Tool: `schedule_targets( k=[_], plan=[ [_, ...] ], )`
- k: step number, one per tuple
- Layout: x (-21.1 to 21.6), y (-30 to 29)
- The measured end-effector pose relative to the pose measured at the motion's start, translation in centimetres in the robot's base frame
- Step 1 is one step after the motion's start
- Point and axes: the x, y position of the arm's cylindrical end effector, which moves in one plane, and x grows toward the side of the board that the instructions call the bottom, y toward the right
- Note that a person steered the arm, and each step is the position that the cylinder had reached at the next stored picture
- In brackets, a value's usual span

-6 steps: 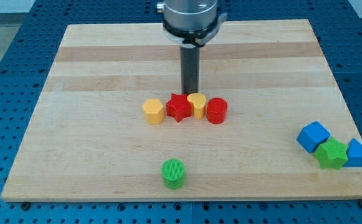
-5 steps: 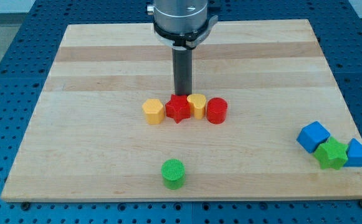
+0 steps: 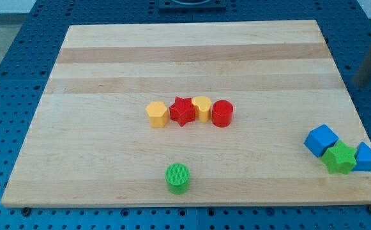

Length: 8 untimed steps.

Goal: Push the blue cube to the left of the green star

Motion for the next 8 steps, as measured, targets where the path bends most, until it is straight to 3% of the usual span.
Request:
schedule_targets(
  k=[1,3,4,6,8],
  plan=[
    [0.9,0.1],
    [10.1,-2.0],
    [12.6,-5.3],
    [13.4,-13.6],
    [13.2,-14.9]
  ],
)
